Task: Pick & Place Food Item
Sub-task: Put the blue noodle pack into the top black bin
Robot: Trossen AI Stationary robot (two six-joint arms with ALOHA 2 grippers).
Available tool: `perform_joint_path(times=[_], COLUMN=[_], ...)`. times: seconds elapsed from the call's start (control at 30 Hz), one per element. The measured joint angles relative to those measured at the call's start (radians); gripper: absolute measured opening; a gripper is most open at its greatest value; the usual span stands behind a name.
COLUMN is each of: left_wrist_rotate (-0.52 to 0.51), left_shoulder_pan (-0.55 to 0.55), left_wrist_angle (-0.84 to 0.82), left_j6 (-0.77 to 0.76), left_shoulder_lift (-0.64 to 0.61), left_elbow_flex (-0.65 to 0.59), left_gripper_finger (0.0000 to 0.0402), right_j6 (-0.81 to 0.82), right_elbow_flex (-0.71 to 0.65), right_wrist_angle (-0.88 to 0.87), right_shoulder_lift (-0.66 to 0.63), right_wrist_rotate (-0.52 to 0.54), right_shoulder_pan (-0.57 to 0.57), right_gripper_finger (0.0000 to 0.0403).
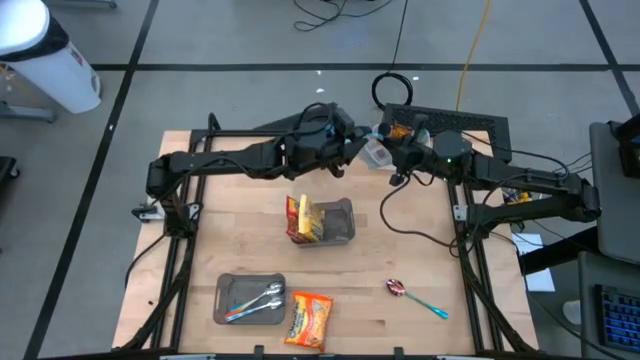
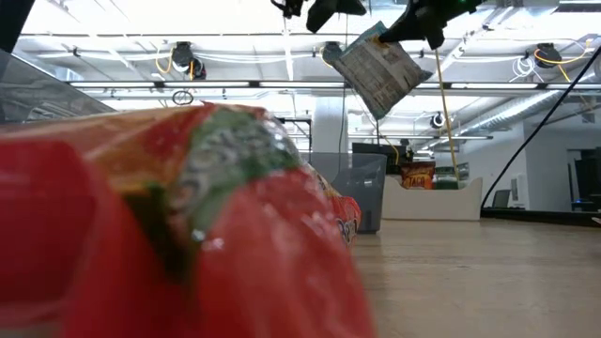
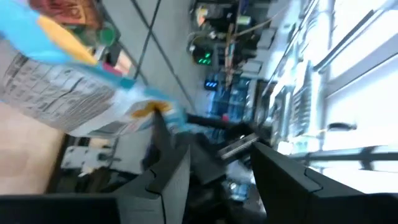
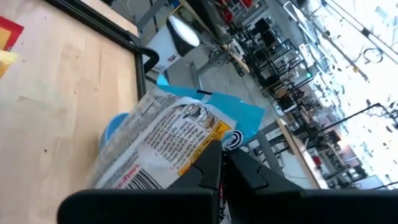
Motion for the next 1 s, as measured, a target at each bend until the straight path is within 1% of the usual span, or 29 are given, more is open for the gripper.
perform_joint_path(times=[0.07, 0.2, 0.33, 0.5, 0.63, 0.8, 1.0], left_wrist_rotate=[-0.018, -0.006, -0.019, -0.024, -0.023, -0.021, 0.003], left_shoulder_pan=[0.000, 0.000, -0.001, 0.005, 0.016, 0.017, 0.018], left_wrist_angle=[-0.003, -0.025, -0.068, -0.097, -0.120, -0.118, -0.117], left_j6=[-0.016, -0.063, -0.077, -0.104, -0.106, -0.106, -0.087], left_shoulder_lift=[-0.002, 0.002, 0.001, 0.001, 0.002, 0.001, 0.001], left_elbow_flex=[0.000, 0.000, 0.000, 0.000, 0.000, 0.000, 0.000], left_gripper_finger=[0.0177, 0.0177, 0.0177, 0.0177, 0.0177, 0.0177, 0.0175], right_j6=[-0.027, -0.066, -0.106, -0.174, -0.192, -0.232, -0.271], right_elbow_flex=[0.000, 0.000, 0.000, 0.000, 0.000, -0.001, -0.001], right_wrist_angle=[0.014, 0.036, 0.067, 0.093, 0.093, 0.106, 0.125], right_shoulder_lift=[0.000, 0.000, 0.000, 0.000, 0.000, 0.000, 0.000], right_wrist_rotate=[0.000, 0.000, 0.000, -0.001, 0.006, 0.052, 0.053], right_shoulder_pan=[0.000, 0.007, 0.020, 0.064, 0.109, 0.145, 0.173], right_gripper_finger=[0.0000, 0.0000, 0.0000, 0.0000, 0.0000, 0.0000, 0.0000])
